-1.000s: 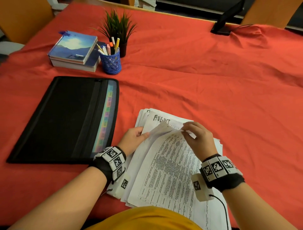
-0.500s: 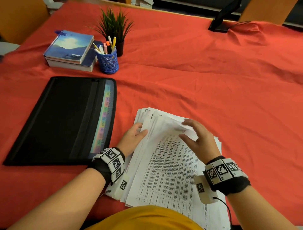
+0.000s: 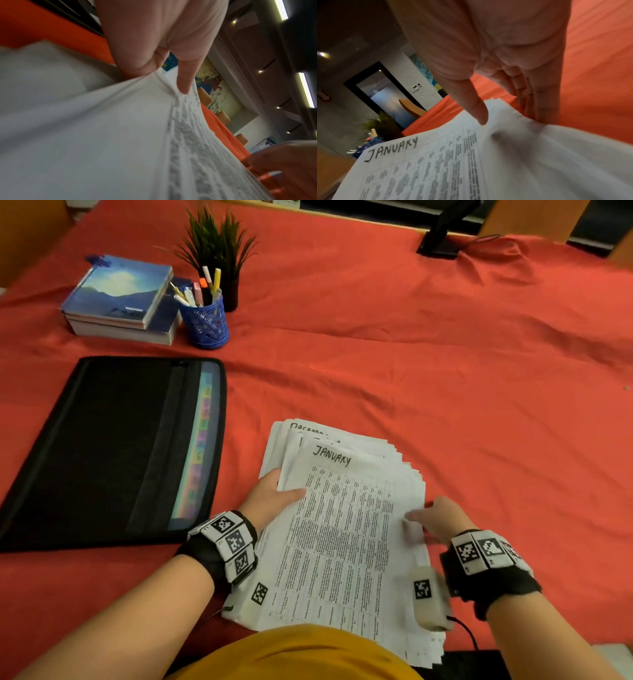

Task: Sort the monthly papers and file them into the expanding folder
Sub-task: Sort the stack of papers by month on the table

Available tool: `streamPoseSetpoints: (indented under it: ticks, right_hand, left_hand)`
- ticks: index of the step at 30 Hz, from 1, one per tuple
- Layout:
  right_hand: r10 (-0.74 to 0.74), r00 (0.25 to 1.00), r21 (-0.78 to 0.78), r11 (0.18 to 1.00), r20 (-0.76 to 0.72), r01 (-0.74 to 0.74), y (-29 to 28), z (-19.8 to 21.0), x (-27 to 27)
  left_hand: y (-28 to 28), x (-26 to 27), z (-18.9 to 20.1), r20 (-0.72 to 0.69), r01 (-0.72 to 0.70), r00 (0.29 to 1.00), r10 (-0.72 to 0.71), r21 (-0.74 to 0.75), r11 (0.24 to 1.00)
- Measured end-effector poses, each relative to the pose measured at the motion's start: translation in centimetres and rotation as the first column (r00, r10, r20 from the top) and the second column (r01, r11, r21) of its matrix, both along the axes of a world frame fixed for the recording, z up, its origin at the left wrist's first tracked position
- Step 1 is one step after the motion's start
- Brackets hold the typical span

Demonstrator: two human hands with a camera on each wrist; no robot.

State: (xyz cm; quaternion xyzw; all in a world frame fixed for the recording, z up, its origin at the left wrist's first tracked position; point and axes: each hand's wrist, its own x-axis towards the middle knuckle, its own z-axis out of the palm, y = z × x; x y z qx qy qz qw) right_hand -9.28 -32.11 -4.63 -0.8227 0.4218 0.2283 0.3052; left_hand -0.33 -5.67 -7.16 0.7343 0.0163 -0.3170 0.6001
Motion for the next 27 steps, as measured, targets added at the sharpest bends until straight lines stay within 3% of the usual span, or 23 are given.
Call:
streamPoseSetpoints:
  ticks: [4,6,8,10,13,15,17,19,21,24,27]
  right_hand:
    - [-0.009,0.999,0.102,0.995,0.043,0.004,2.2,1.1,1.8]
    - [0.069,0.997,-0.020,0.997,0.035,-0.069,2.7,1.8,2.1]
    - [0.166,0.961,-0.164,0.978,0.219,-0.131,3.2,2.9,2.0]
    - [0.422,0.827,-0.343,0.890,0.370,-0.301,3.7,4.0,2.2]
    - [0.756,0.586,-0.437,0.650,0.290,-0.622,4.6,5.0,2.8]
    - [0.814,0.490,-0.420,0.580,0.311,-0.698,5.4,5.1,3.1]
    - [0.811,0.439,-0.422,0.579,0.387,-0.697,5.9,5.0,3.1]
    - [0.824,0.369,-0.446,0.549,0.430,-0.707,6.0,4.7,3.0]
    - [0.820,0.315,-0.446,0.536,0.479,-0.717,6.0,4.3,2.9]
    - [0.795,0.299,-0.407,0.546,0.528,-0.732,6.1,3.9,2.4]
    - [0.797,0.291,-0.420,0.545,0.530,-0.726,6.0,3.6,2.3]
  left_hand:
    - [-0.4,-0.2,0.4,0.042,0.011,0.999,-0.011,-0.013,1.000]
    - [-0.3,-0.2,0.9,0.066,0.001,0.998,0.002,-0.048,0.999]
    - [0.1,-0.1,1.1,0.109,0.035,0.994,-0.028,-0.060,0.998]
    - [0.5,-0.3,1.1,0.159,0.100,0.983,-0.088,-0.070,0.993]
    - [0.9,-0.7,1.1,0.220,0.238,0.950,-0.222,-0.050,0.970]
    - [1.3,-0.4,1.7,0.231,0.374,0.903,-0.363,-0.007,0.927]
    - [1.9,0.4,2.7,0.191,0.487,0.853,-0.486,0.043,0.872]
    - [2.4,1.7,2.9,0.153,0.451,0.876,-0.457,0.069,0.890]
    - [2.3,2.7,2.6,0.146,0.294,0.940,-0.309,0.119,0.949]
    - [0.9,3.4,1.8,0.115,0.160,0.975,-0.188,0.214,0.964]
    - [-0.4,3.9,1.4,0.028,0.129,0.990,-0.135,0.166,0.978]
